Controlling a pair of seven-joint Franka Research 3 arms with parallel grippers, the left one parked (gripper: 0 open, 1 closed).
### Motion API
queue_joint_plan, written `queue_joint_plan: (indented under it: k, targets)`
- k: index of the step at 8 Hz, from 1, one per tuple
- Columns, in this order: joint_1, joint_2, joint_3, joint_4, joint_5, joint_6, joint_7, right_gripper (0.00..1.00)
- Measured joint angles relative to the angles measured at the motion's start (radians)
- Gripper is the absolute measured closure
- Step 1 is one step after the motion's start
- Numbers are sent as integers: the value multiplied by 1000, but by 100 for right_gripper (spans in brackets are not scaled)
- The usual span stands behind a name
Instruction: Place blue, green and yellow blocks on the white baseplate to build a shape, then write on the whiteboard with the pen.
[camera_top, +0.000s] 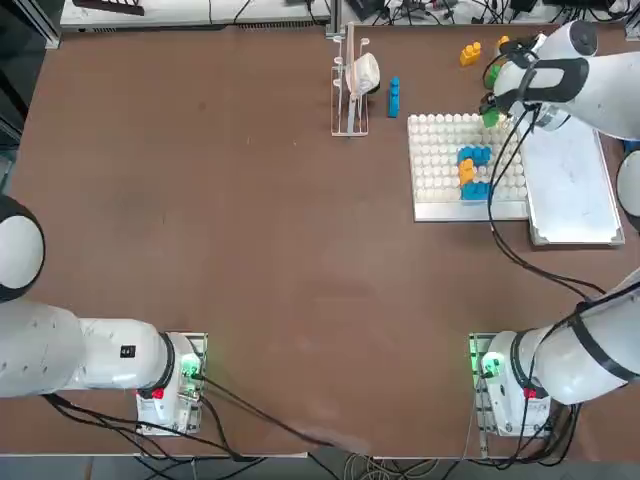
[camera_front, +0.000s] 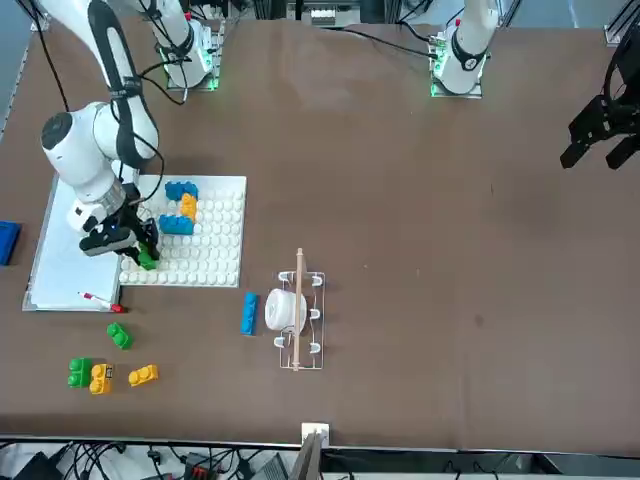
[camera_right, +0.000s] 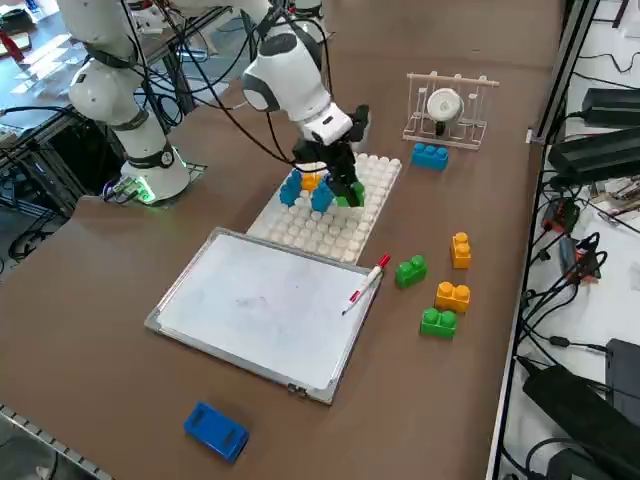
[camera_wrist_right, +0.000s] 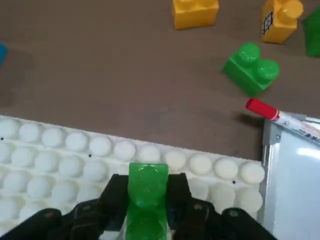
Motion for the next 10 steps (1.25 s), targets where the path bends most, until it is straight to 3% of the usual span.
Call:
queue_joint_plan:
  k: [4, 10]
  targets:
    - [13, 37, 0, -21, 0, 18, 118, 58]
    - [22, 40, 0, -63, 0, 43, 127, 58]
